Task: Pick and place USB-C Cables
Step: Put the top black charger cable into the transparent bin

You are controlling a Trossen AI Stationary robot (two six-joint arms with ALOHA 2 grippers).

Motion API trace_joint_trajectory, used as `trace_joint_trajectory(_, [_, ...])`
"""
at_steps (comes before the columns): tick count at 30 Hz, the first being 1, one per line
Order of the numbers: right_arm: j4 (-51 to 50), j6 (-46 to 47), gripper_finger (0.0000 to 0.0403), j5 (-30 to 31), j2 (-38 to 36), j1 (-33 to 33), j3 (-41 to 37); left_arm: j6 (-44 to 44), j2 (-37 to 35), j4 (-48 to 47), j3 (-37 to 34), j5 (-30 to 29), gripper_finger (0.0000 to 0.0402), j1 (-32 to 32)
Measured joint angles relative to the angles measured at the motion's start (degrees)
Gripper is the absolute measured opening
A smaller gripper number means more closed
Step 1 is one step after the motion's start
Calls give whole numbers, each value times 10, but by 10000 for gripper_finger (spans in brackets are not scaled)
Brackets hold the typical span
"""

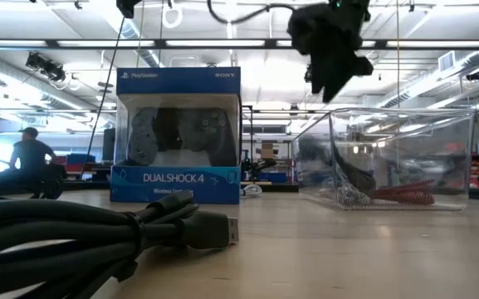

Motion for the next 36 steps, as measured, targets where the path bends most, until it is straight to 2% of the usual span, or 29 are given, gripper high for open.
trace_joint_trajectory(7, [-47, -8, 162, 16, -1, 0, 30, -11, 0, -1, 0, 0, 185, 0])
trace_joint_trajectory(14, [-64, 42, 161, 19, 0, 1, -21, -12, 0, -5, 0, 0, 185, 0])
trace_joint_trajectory(25, [110, 20, 160, 18, 0, 3, -166, -15, 0, -5, 0, 1, 185, 0])
trace_joint_trajectory(29, [165, -13, 160, 34, 0, 5, -203, -15, 0, -4, 0, 1, 185, 0])
trace_joint_trajectory(36, [197, -61, 160, 96, 0, 5, -229, -15, 0, -3, 0, 0, 185, 0])
